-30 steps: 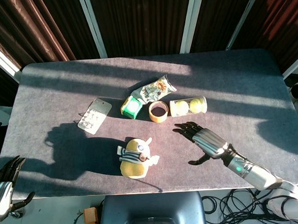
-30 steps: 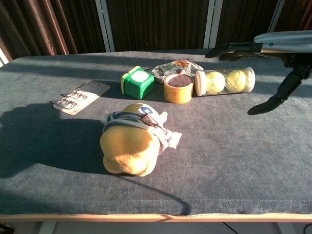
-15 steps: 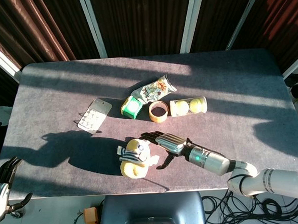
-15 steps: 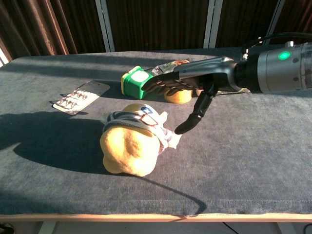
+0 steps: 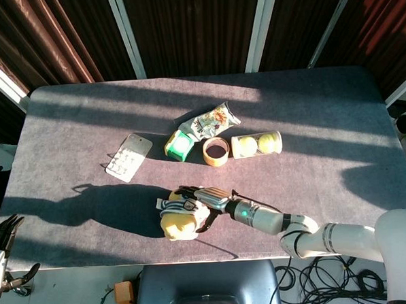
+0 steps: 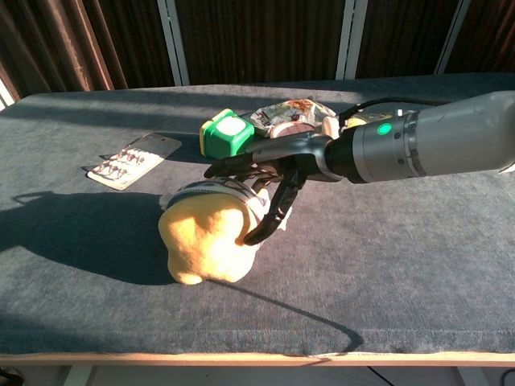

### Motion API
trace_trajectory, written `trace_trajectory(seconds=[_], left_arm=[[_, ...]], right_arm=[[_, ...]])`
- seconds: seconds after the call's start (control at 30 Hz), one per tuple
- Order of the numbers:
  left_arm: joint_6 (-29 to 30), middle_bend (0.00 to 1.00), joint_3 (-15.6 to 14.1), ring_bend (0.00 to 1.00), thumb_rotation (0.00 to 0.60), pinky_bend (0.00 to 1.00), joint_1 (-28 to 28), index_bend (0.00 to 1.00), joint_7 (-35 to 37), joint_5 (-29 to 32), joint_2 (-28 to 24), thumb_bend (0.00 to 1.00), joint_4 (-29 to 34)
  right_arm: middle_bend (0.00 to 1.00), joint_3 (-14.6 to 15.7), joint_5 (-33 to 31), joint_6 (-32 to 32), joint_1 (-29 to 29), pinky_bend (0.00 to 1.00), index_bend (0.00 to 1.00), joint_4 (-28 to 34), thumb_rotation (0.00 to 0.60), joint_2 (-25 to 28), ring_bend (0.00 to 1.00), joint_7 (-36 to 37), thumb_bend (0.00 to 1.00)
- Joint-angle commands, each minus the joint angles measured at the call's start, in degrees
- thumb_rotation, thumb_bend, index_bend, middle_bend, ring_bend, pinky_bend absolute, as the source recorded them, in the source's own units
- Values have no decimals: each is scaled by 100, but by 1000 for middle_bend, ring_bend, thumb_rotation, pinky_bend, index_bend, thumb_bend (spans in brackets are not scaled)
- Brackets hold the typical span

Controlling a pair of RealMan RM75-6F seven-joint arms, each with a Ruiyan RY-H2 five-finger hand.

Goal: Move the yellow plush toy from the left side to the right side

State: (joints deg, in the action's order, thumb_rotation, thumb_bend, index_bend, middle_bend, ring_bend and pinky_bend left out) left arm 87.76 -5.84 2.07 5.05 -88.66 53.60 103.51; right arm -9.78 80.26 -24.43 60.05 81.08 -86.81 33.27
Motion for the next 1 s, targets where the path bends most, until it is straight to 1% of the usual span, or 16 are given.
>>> trace_trajectory(seconds=[0.03, 0.1, 0.13, 0.2, 0.23, 0.27, 0.3, 0.37, 0.5, 0.63, 0.73, 0.87, 1.0], left_arm=[[-29, 0, 16, 1, 600, 182, 3, 0, -2, -26, -7, 216, 2], [-54, 0, 29, 3, 600, 187, 7, 0, -7, -49, -15, 216, -4], [-68, 0, 39, 3, 600, 187, 10, 0, -13, -46, -14, 216, 0], [-78, 0, 54, 3, 600, 187, 2, 0, -26, -44, -18, 217, 12], [-85, 0, 61, 3, 600, 187, -2, 0, -28, -36, -18, 216, 21], [-95, 0, 67, 3, 600, 187, -7, 0, -32, -32, -21, 216, 26], [-101, 0, 72, 3, 600, 187, -10, 0, -31, -30, -22, 216, 31], [-117, 0, 83, 4, 600, 187, -16, 0, -47, -25, -25, 216, 42], [-154, 0, 90, 4, 600, 187, -23, 0, -91, -43, -27, 215, 60], [-186, 0, 101, 4, 600, 187, -29, 0, -128, -50, -31, 215, 77], [-217, 0, 104, 4, 600, 187, -27, 0, -118, -67, -44, 217, 92], [-248, 0, 115, 4, 600, 190, -31, 0, -135, -66, -54, 217, 99], [-275, 0, 140, 5, 600, 193, -34, 0, -162, -30, -55, 216, 118]], right_arm=[[251, 36, -77, -342, -104, 375, 163, -263, 600, -256, 294, -248, 0], [354, 56, -149, -599, -207, 495, 355, -413, 600, -385, 431, -484, 0], [399, 63, -175, -725, -256, 540, 422, -473, 600, -437, 480, -600, 0], [528, 62, -274, -1027, -385, 659, 597, -608, 600, -563, 608, -879, 16], [562, 60, -316, -1159, -446, 690, 648, -652, 600, -611, 641, -991, 27], [605, 52, -371, -1325, -526, 728, 719, -696, 600, -662, 682, -1114, 51], [621, 45, -407, -1430, -580, 741, 746, -723, 600, -689, 696, -1186, 59], [640, 42, -455, -1615, -689, 756, 779, -759, 600, -698, 714, -1305, 68], [647, 49, -454, -1889, -869, 763, 791, -732, 600, -578, 721, -1421, 67], [648, 135, -265, -2318, -1122, 763, 793, -422, 600, -225, 722, -1625, 67], [648, 343, -28, -2747, -1416, 763, 794, 87, 600, 257, 722, -2067, 67], [648, 712, 219, -3247, -1864, 763, 794, 918, 600, 1126, 722, -2967, 67], [648, 1095, 425, -3797, -2377, 763, 793, 1365, 600, 1691, 721, -3759, 68]])
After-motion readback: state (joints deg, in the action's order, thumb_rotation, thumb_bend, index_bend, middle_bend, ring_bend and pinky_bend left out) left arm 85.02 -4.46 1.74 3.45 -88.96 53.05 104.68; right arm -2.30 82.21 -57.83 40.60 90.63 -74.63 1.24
